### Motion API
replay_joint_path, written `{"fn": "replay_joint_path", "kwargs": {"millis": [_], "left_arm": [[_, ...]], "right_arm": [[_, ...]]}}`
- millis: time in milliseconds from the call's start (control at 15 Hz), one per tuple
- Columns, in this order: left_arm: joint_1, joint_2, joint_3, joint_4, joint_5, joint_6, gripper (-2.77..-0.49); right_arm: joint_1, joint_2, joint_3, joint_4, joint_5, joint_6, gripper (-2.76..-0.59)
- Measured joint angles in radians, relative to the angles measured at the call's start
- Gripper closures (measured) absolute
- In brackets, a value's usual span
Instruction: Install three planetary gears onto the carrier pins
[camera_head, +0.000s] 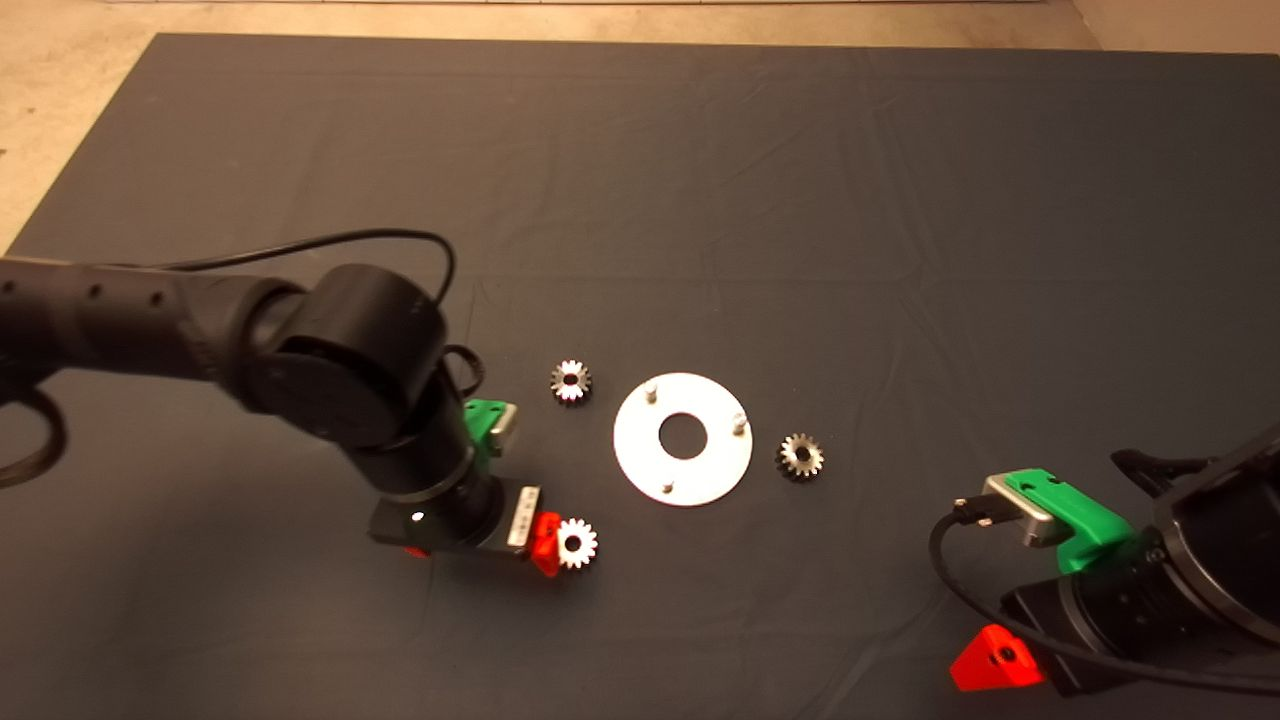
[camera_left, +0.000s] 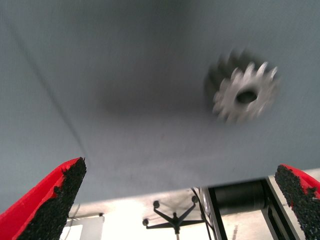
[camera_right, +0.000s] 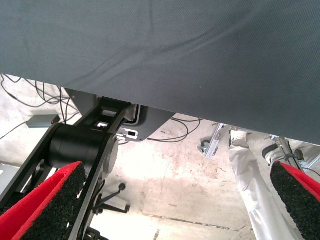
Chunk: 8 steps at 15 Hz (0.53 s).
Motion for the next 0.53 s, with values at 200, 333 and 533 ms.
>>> {"fn": "replay_joint_path", "kwargs": {"millis": [200,333,533], "left_arm": [[-0.004,0.024,-0.081,0.000,0.004,0.047,-2.75],[-0.042,0.041,-0.109,0.000,0.007,0.073,-2.75],[-0.081,0.059,-0.158,0.001,0.003,0.126,-2.75]], "right_arm": [[-0.004,0.000,0.000,0.000,0.001,0.000,-2.76],[-0.004,0.000,0.000,0.000,0.000,0.000,-2.76],[-0.004,0.000,0.000,0.001,-0.001,0.000,-2.76]]}}
